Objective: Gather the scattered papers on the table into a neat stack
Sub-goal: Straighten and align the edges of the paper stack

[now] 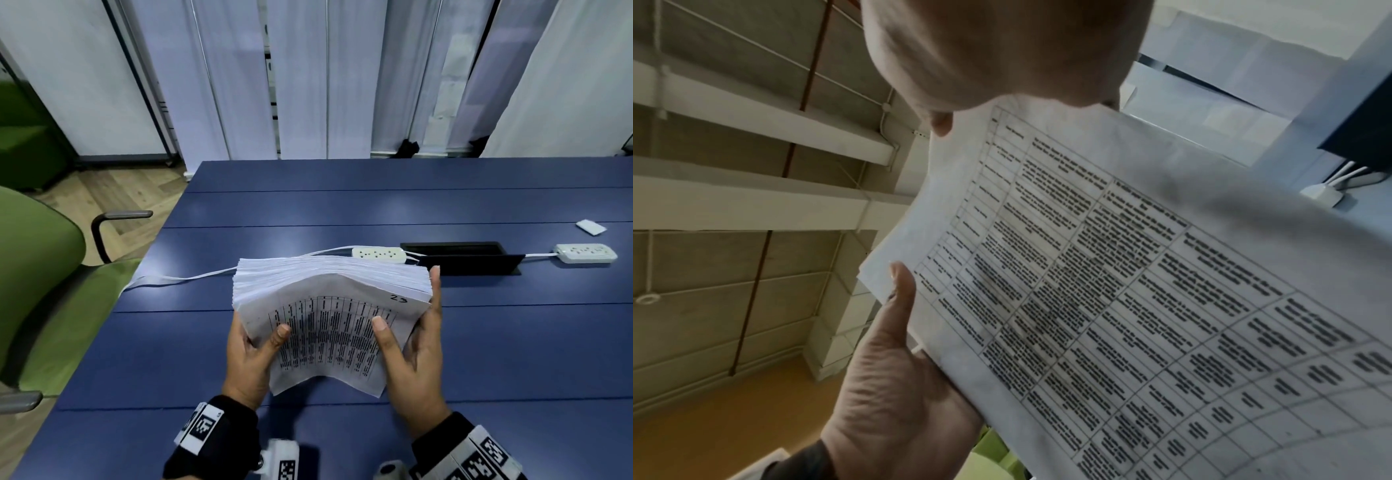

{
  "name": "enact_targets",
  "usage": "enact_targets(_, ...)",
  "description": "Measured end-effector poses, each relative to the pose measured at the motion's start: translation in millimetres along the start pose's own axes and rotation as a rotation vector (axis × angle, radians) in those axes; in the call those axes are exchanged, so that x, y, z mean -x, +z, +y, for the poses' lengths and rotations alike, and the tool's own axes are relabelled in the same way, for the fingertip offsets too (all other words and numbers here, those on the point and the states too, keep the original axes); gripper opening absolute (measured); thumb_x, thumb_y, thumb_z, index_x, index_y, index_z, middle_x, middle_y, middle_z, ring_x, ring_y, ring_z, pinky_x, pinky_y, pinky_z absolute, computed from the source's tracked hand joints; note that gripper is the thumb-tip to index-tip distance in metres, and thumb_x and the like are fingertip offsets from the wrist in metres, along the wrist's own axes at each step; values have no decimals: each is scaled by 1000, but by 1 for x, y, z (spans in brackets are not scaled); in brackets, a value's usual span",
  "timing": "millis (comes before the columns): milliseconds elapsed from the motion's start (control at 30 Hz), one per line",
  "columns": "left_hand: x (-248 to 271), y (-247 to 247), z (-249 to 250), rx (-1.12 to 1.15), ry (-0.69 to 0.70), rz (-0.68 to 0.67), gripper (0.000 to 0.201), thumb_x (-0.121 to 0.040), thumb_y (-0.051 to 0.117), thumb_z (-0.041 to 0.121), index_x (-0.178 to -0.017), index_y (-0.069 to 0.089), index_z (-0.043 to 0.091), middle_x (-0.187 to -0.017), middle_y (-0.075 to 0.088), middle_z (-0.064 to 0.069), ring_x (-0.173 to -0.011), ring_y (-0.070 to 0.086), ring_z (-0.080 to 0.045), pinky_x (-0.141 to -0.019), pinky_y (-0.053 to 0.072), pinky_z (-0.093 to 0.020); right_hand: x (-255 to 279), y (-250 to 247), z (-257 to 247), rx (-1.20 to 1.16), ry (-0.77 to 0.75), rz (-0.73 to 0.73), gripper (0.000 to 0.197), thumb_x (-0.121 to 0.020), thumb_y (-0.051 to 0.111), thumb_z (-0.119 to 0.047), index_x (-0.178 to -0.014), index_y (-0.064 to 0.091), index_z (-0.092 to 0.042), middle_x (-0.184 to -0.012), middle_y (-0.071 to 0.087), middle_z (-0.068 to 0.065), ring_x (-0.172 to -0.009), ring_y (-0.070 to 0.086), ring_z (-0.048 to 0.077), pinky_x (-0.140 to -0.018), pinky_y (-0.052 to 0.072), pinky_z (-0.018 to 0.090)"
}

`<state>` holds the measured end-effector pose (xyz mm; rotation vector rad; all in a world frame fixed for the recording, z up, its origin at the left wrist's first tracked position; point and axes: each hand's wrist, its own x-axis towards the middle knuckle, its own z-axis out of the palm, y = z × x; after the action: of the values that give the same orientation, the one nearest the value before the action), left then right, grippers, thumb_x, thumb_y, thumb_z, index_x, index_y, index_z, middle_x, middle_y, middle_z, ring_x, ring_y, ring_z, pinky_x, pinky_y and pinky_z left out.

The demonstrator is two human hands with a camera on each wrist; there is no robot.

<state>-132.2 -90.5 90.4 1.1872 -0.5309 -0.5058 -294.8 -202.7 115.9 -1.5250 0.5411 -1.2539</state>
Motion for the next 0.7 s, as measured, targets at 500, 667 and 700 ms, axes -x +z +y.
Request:
enact_targets(500, -2, 0, 2, 15, -9, 20, 85, -53, 86, 38, -119, 49, 0, -98, 75, 5, -93, 69, -7, -79, 53, -18, -2, -2, 1, -101, 45, 27, 80, -86, 64, -39, -151, 22, -19, -153, 34, 11, -142, 32, 30, -114, 25, 60)
enact_targets(667, 2, 4, 4, 26, -2, 44, 96, -50, 89, 44, -123, 47, -1, -101, 74, 6, -96, 68, -7, -80, 52, -18, -1, -1, -3, -86, 42, 22, 89, -82, 67, -51, -151, 23, -17, -153, 34, 11, -141, 33, 31, -113, 26, 59)
enact_targets(700, 1, 4, 3, 27, 5, 38, 89, -51, 87, 37, -122, 47, 1, -100, 74, 7, -95, 68, -6, -79, 52, -17, -2, -2, -2, -76, 45, 27, 89, -82, 67, -50, -151, 22, -19, -154, 33, 10, -142, 32, 31, -114, 25, 59)
